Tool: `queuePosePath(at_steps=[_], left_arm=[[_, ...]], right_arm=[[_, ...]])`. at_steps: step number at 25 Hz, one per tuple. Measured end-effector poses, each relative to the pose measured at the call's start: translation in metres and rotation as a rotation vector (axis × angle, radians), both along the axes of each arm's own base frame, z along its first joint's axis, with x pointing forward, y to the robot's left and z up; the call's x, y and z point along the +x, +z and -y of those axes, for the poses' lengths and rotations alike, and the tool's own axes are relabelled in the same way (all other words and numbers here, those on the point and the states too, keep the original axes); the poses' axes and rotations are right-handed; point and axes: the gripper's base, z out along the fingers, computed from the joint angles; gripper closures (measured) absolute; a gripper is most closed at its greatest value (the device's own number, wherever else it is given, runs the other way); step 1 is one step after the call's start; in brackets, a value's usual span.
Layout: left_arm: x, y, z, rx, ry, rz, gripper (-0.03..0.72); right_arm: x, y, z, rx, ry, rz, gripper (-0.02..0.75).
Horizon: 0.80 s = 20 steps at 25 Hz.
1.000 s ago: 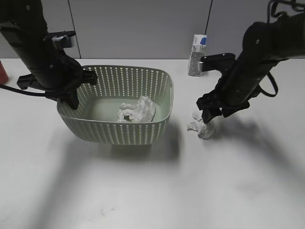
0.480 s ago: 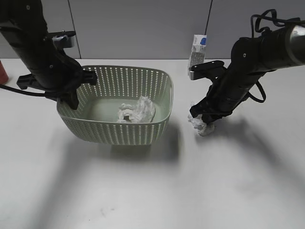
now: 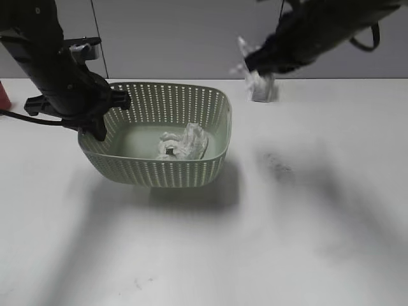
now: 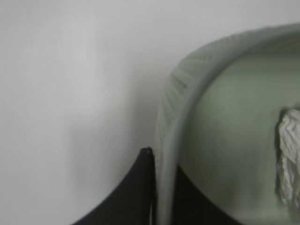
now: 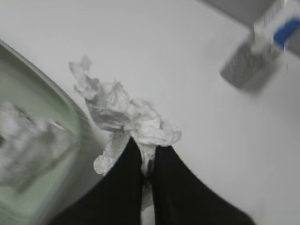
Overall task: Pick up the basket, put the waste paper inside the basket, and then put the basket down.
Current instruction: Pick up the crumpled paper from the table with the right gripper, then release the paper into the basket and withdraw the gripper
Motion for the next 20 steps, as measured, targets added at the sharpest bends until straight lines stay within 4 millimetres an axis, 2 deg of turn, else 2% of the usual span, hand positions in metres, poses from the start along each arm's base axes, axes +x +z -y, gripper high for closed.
queuePosePath(at_steps=[3, 5, 9, 11, 12, 14, 18, 20], left_arm=[[0.001, 0.000, 0.000, -0.005, 0.004, 0.015, 0.685], [0.002, 0.001, 0.001, -0.008, 0.005, 0.021, 0.685], [0.002, 0.001, 0.001, -0.010, 0.007, 0.027, 0.685], [0.003, 0.001, 0.001, -0.009, 0.006, 0.028, 0.685], [0.003, 0.001, 0.001, -0.009, 0.006, 0.028, 0.685], [0.003, 0.001, 0.001, -0.009, 0.006, 0.028, 0.685], [0.003, 0.001, 0.001, -0.009, 0.006, 0.028, 0.685], [0.003, 0.001, 0.001, -0.009, 0.006, 0.028, 0.685]], right_arm=[[-0.018, 0.038, -0.033, 0.099, 0.076, 0.115, 0.703], [-0.030, 0.042, -0.058, 0.156, 0.123, 0.125, 0.703], [-0.042, 0.013, -0.094, 0.164, 0.186, 0.043, 0.706], [-0.042, -0.005, -0.102, 0.147, 0.194, -0.009, 0.683], [-0.041, -0.012, -0.104, 0.137, 0.193, -0.030, 0.654], [-0.040, -0.023, -0.106, 0.115, 0.196, -0.065, 0.538], [-0.040, -0.024, -0.105, 0.110, 0.197, -0.069, 0.232], [-0.039, -0.021, -0.102, 0.115, 0.182, -0.070, 0.172]])
